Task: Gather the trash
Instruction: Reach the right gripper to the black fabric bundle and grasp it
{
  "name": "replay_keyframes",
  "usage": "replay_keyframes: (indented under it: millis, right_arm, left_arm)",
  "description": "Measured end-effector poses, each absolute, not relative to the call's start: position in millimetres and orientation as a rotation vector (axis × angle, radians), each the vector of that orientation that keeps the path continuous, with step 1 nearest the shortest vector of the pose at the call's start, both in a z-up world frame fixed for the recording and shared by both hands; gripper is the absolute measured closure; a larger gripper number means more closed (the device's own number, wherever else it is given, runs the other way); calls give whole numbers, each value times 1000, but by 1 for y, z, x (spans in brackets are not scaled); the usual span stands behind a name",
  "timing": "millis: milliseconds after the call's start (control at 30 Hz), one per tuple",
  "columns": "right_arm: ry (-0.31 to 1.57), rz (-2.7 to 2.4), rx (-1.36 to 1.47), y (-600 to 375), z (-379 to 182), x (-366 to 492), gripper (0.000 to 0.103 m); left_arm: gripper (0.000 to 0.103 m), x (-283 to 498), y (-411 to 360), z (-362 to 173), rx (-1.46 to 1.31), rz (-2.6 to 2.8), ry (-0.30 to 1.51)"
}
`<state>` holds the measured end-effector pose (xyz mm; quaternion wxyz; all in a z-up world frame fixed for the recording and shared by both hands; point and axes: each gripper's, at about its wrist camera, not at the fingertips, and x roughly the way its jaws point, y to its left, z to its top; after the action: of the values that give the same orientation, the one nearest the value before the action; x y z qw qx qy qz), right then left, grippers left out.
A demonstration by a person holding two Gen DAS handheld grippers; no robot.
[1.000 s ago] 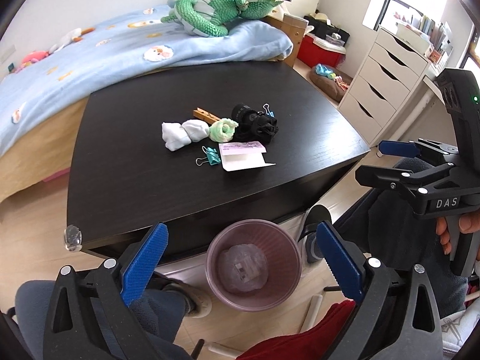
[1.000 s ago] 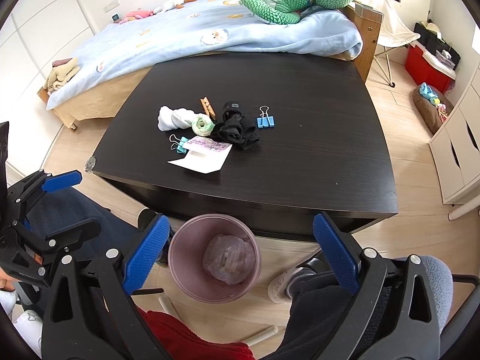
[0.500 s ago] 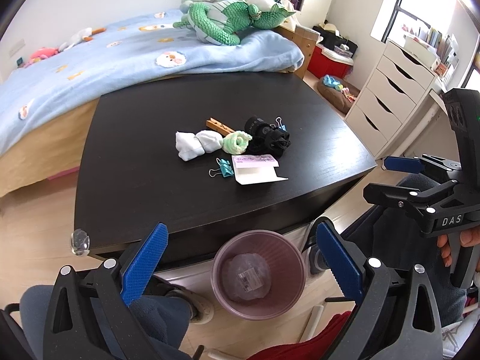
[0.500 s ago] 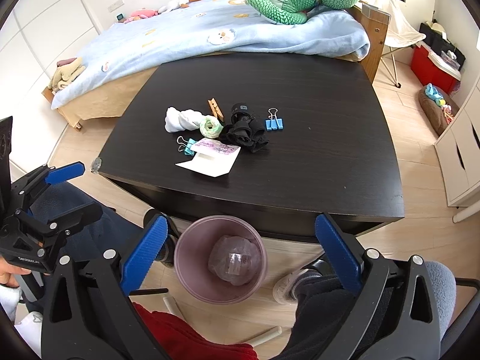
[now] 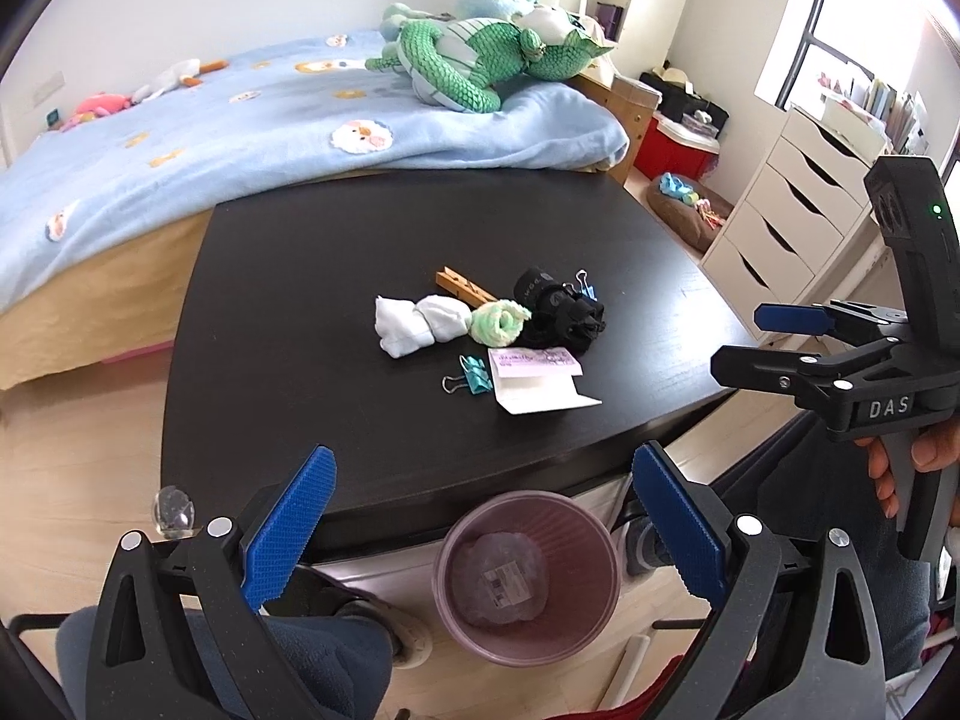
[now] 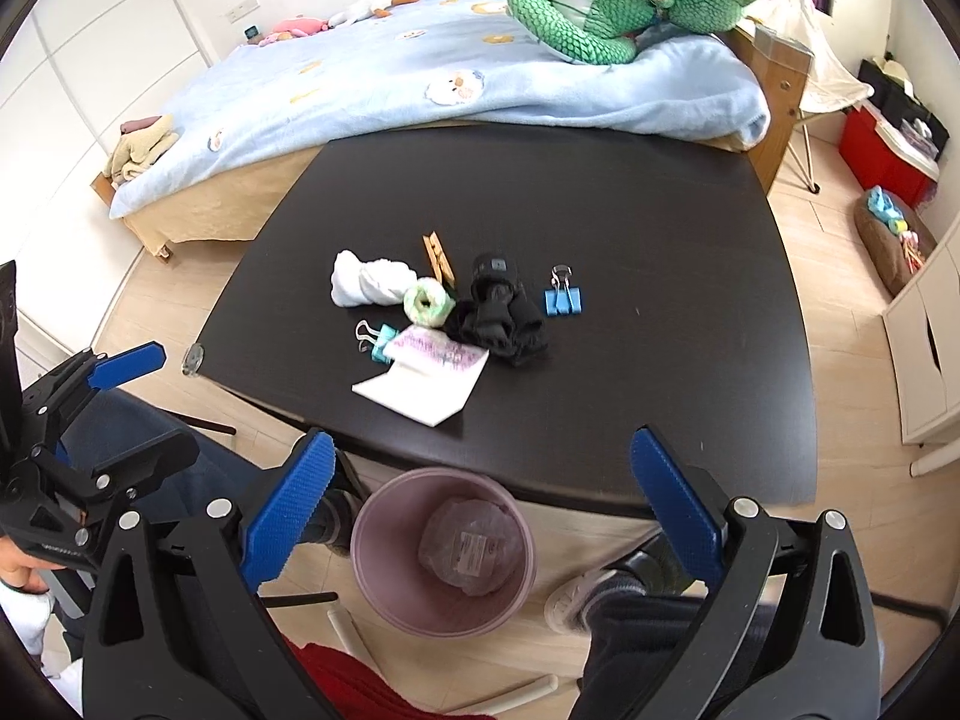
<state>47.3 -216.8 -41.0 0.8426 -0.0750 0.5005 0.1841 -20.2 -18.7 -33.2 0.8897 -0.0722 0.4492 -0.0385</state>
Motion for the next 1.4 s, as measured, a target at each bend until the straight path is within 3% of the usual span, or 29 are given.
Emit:
replay_keyframes:
  millis: [867,1100,1400]
  right_arm:
    - [1221,448,-313,-180,-105,155,6]
    - [1275,456,-327,-173,-126,165,23]
    - [1290,446,-336,-173,-136,170,52]
  left_arm:
    - [8,-9,-9,-35,-165,-66,929]
    - [8,-9,-4,-36,-177,-53,934]
    - [8,-9,-1,-39,-186,-49,940]
